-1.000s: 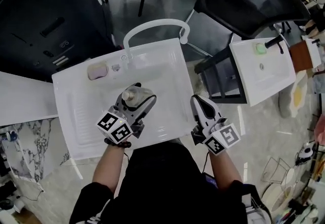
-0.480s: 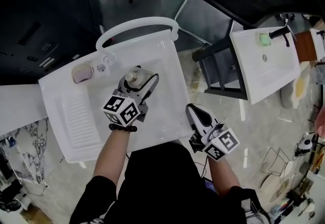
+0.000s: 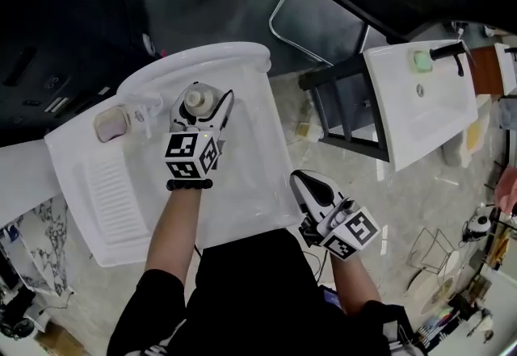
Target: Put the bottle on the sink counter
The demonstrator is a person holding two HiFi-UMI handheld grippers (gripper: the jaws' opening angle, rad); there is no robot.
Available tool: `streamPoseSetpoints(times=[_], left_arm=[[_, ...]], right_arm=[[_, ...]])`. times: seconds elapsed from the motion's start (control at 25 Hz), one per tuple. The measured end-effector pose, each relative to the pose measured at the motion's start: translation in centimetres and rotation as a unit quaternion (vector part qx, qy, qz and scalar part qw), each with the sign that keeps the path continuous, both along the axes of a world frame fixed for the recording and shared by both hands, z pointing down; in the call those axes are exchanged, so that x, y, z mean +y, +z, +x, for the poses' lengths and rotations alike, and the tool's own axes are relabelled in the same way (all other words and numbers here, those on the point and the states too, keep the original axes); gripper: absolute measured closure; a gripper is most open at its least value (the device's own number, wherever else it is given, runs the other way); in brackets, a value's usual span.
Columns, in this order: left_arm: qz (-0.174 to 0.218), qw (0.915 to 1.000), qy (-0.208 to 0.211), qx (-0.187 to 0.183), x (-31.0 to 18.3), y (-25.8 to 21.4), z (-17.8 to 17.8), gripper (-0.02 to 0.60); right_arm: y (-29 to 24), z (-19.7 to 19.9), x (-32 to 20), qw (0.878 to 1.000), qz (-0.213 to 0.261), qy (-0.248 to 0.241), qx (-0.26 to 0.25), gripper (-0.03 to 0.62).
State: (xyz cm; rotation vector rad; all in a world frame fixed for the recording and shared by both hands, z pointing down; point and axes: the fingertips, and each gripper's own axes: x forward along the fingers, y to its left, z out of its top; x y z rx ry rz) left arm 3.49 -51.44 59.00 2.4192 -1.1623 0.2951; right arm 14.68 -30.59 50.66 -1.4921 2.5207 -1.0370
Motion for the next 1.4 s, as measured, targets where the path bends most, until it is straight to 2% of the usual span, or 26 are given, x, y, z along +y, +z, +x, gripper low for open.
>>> streamPoseSetpoints(times=[0.12, 0.28, 0.56, 0.76, 1.0, 1.4], left_arm=[[0.024, 0.9984, 0.004, -0.051, -0.9, 0.5, 0.4, 0.23], [0.029, 0.9955, -0.015, -0.089, -2.1, 1.3, 0.0, 0.23], [0.029, 0.991, -0.041, -0.124, -3.0, 2.5, -0.6, 0.23], [0.029, 0.9852, -0.061, -0.158, -3.4, 3.0, -0.9, 0.23], [0.06, 0.969, -0.06, -0.232, -3.4, 3.6, -0.7, 0.23], [0.059, 0.9705, -0.055, -0.227, -3.4, 3.6, -0.5, 0.213]], right_arm=[[0.1, 0.4, -0.3, 1.0, -0.004, 0.0, 0.003, 0.562], [0.3, 0.4, -0.6, 1.0, -0.008, 0.004, 0.001, 0.563], [0.6, 0.5, -0.8, 1.0, -0.015, 0.011, -0.004, 0.563], [1.0, 0.6, -0.6, 1.0, -0.019, 0.006, 0.01, 0.563], [1.3, 0.4, -0.3, 1.0, -0.029, 0.007, 0.008, 0.562], [1.4, -0.9, 0.7, 1.0, -0.03, -0.001, 0.002, 0.562]])
